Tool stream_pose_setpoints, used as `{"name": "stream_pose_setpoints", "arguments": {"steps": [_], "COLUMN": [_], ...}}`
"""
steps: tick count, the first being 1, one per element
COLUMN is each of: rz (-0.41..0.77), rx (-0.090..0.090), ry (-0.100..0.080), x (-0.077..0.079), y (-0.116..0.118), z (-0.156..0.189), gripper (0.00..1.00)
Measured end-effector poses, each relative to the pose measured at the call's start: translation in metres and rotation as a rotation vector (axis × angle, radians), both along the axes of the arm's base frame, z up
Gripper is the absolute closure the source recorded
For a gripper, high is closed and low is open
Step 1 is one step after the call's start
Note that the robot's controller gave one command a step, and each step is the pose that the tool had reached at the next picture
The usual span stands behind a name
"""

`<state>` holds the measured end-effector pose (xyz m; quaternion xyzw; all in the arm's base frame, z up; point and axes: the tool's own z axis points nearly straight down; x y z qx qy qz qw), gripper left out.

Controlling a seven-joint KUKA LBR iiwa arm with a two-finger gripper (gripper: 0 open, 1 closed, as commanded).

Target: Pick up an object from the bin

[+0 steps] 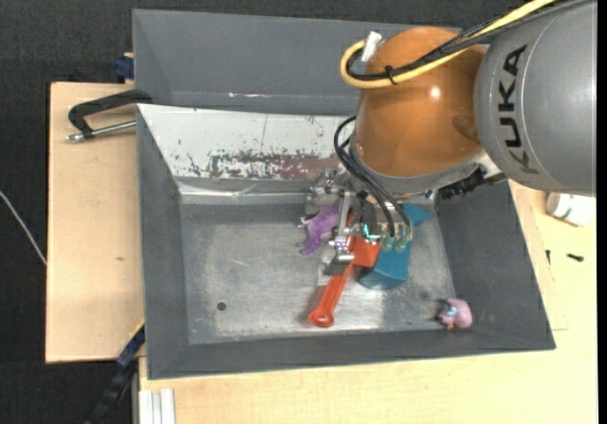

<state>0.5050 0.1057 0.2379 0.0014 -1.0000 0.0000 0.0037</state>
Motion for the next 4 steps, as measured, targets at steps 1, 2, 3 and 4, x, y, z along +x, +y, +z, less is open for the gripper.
{"name": "stream_pose_setpoints", "arguments": {"steps": [1, 2, 3, 4], "rz": [-0.003, 0.364, 0.452, 0.48], "rx": [0.001, 0.002, 0.003, 0.001], "ry": [-0.009, -0.012, -0.007, -0.014], "x": [0.002, 0.001, 0.005, 0.03], "y": [-0.001, -0.041, -0.074, -0.077], "z": [0.004, -0.046, -0.07, -0.081], "gripper": [0.0, 0.0, 0.0, 0.0]}}
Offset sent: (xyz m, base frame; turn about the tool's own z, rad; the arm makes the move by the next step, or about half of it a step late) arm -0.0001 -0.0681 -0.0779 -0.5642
